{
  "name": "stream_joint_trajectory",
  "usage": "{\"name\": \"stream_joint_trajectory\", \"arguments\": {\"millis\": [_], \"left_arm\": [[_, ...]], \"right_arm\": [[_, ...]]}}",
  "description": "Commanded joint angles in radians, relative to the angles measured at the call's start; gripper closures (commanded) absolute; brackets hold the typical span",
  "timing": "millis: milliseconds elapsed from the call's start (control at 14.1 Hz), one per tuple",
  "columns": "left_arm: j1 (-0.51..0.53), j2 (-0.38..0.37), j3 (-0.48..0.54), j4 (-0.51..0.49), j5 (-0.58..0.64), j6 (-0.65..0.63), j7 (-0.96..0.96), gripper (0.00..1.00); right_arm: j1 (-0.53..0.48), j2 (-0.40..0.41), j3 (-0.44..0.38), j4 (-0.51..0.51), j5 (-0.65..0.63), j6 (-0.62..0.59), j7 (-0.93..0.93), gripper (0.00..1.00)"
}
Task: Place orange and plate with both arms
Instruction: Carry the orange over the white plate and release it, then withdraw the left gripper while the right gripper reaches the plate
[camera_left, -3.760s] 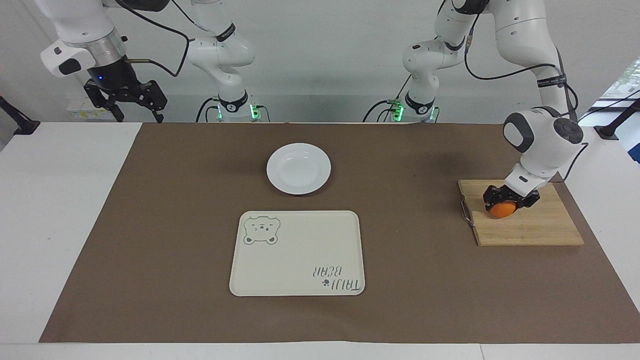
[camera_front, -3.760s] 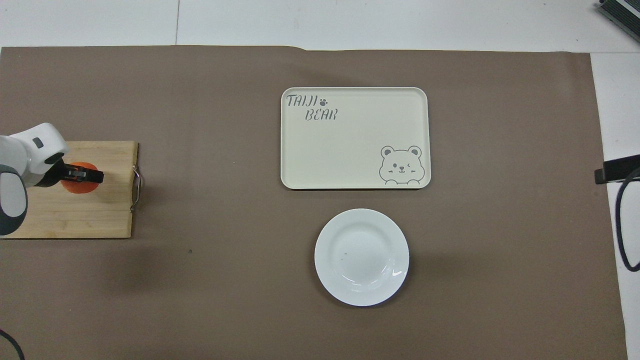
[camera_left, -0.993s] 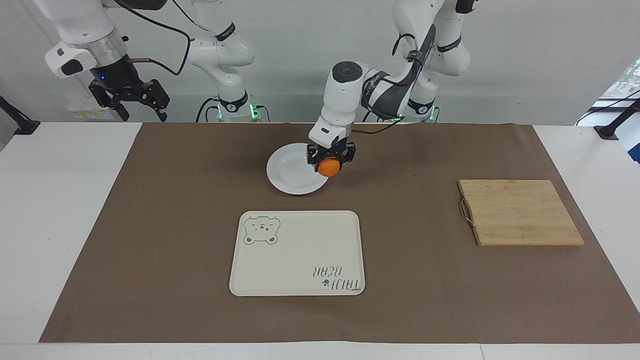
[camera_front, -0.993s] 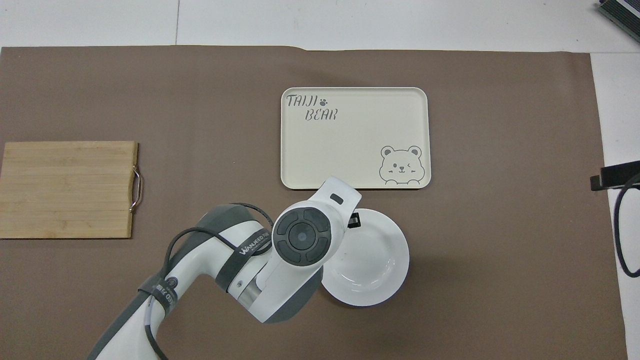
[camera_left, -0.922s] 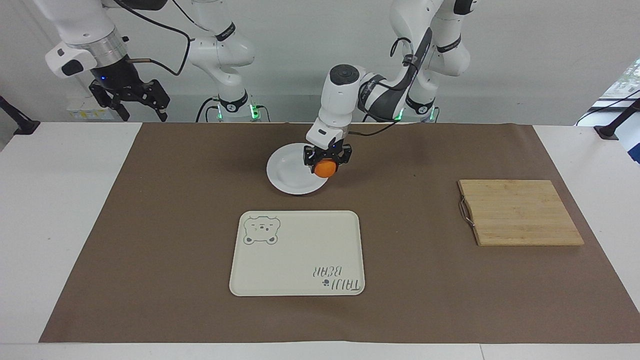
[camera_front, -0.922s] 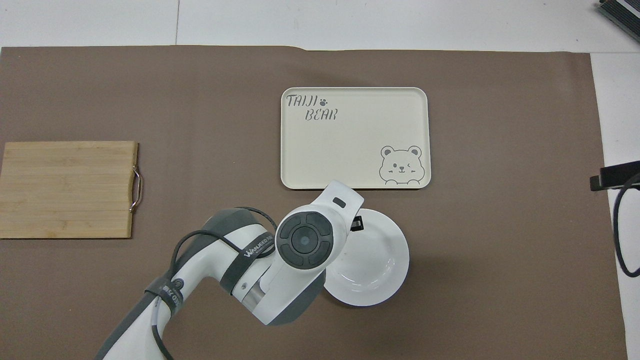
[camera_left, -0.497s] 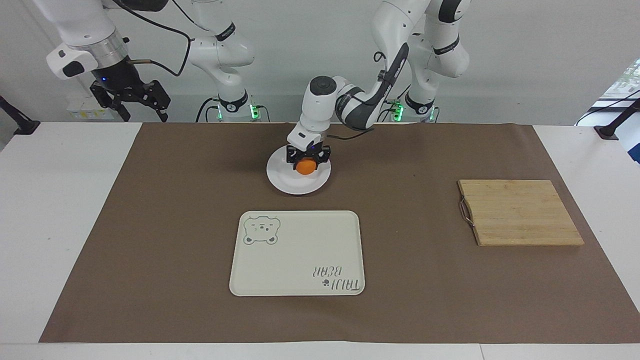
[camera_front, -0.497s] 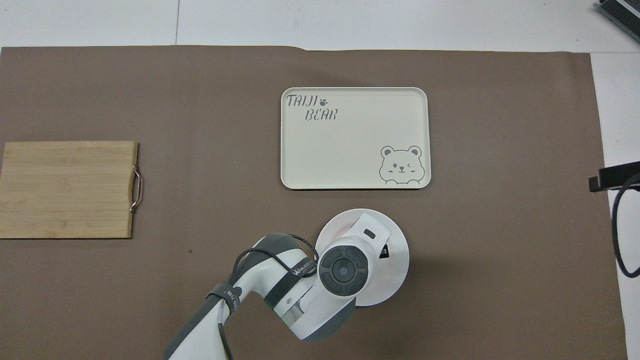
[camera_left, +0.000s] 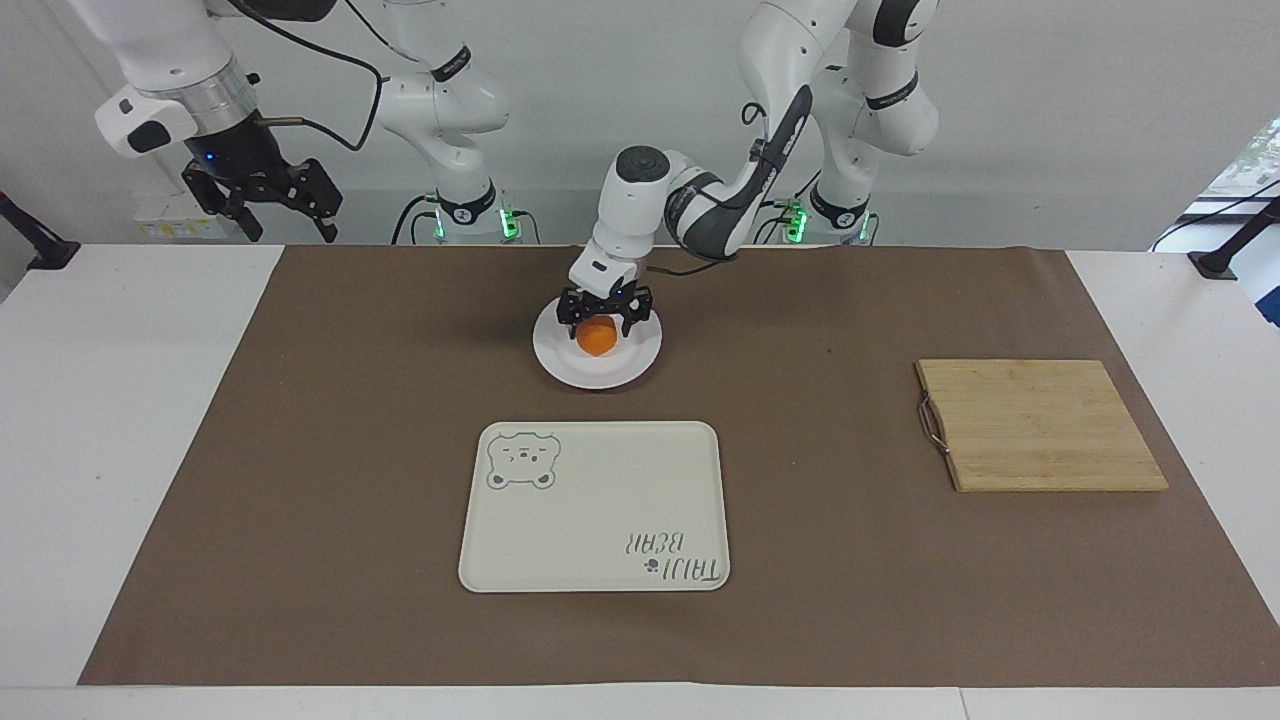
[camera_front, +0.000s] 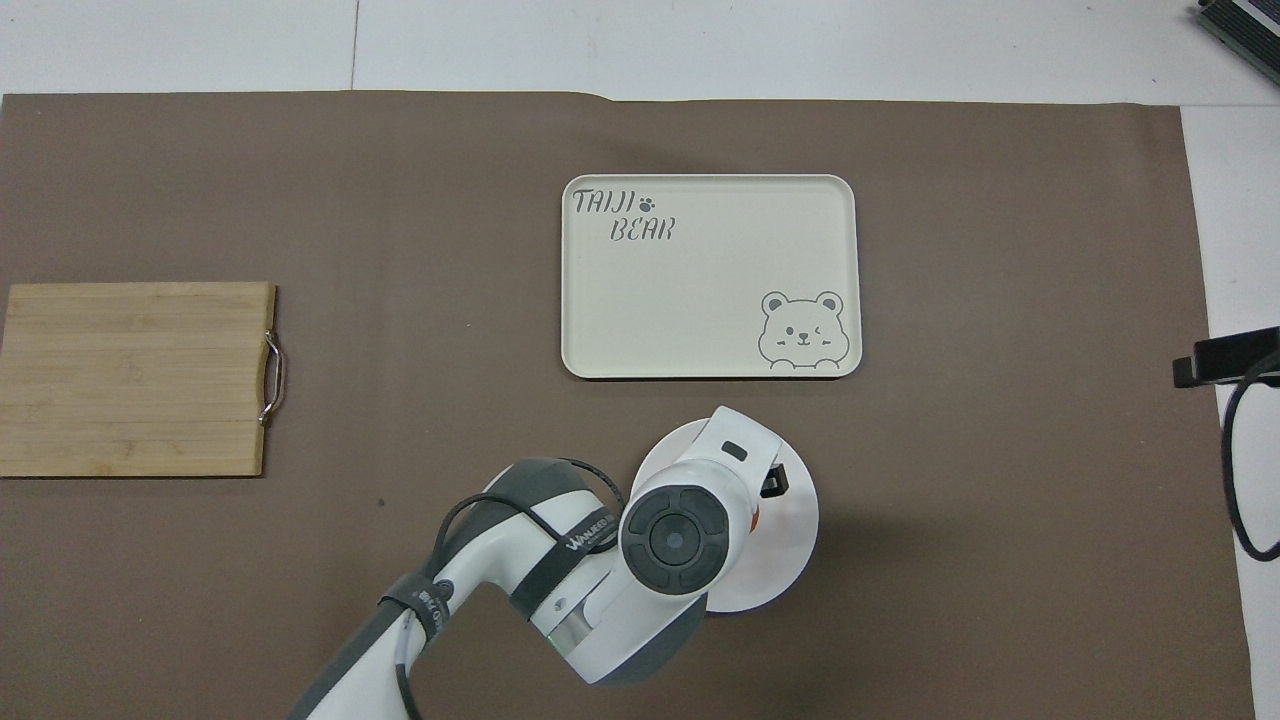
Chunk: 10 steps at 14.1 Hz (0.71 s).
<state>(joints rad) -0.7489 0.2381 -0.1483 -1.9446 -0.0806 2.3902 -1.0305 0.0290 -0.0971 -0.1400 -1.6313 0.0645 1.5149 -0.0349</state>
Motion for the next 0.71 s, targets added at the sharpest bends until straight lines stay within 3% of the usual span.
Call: {"name": "stream_joint_trajectory", "arguments": {"millis": [0, 639], "left_arm": [[0.097, -0.085, 0.006, 0.044, -0.008, -0.159, 0.041, 0.00], [0.492, -0.126, 0.012, 0.193, -0.001, -0.344, 0.533, 0.00]], "right_arm": [[-0.030, -0.041, 0.003, -0.073, 0.098, 0.017, 0.004, 0.00], [-0.034, -0.082, 0.010, -0.323, 0.426, 0.146, -0.064, 0.00]]}}
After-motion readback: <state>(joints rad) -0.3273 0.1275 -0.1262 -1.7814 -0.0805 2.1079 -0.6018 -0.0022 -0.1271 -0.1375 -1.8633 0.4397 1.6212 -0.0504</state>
